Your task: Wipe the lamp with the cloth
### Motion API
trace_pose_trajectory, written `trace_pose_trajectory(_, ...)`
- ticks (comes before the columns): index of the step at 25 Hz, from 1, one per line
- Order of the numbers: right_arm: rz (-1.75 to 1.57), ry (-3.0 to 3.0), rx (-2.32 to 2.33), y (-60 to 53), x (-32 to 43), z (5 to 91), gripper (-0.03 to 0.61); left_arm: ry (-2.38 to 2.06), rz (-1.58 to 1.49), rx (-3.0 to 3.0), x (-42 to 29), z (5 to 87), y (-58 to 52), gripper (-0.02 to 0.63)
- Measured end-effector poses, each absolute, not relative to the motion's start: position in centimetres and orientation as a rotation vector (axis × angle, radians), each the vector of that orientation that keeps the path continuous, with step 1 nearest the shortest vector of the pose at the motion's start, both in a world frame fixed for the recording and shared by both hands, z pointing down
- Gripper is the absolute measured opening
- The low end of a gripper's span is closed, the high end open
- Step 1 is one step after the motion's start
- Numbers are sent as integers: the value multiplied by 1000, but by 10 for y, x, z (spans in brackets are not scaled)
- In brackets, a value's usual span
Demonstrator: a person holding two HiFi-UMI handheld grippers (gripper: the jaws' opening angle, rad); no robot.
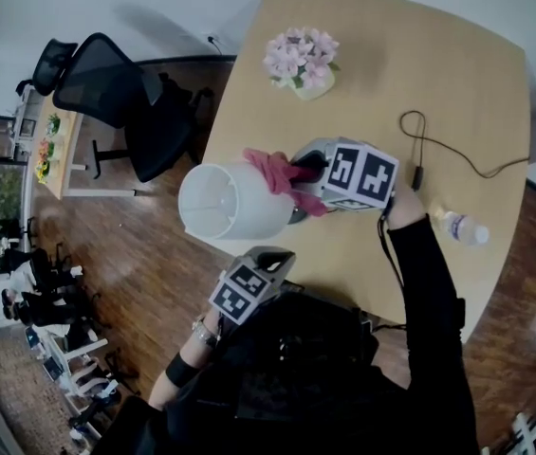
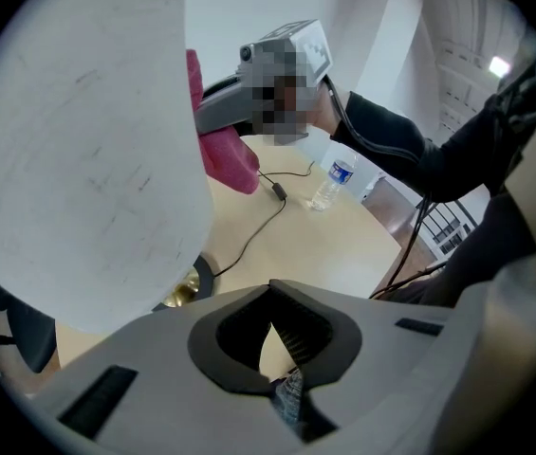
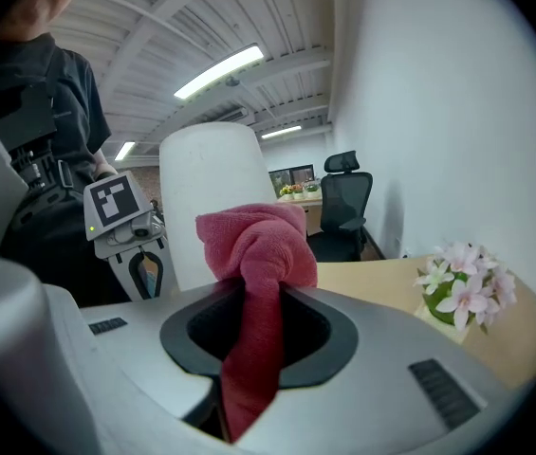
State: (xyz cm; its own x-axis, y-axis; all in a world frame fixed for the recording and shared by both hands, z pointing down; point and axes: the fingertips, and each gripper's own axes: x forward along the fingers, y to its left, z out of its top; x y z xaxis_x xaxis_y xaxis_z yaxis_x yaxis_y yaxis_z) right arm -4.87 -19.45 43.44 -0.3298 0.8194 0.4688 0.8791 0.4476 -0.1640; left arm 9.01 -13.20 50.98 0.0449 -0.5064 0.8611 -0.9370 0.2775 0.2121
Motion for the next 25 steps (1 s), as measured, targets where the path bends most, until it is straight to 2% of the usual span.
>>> trace_pose_trajectory(9,-219,-2154,-1256,-219,-44,473,97,-1569,568,1370,97,516,-131,-8)
trace_pose_trajectory(21,-266,-2417,-1415,-215,-84,326,97,-1586,548,1363,91,516,-128,-8)
trace_pose_trajectory(25,-312,-2384,-1481,-187,-95,315,97,-1590,547,1366,93,514,-129,-8)
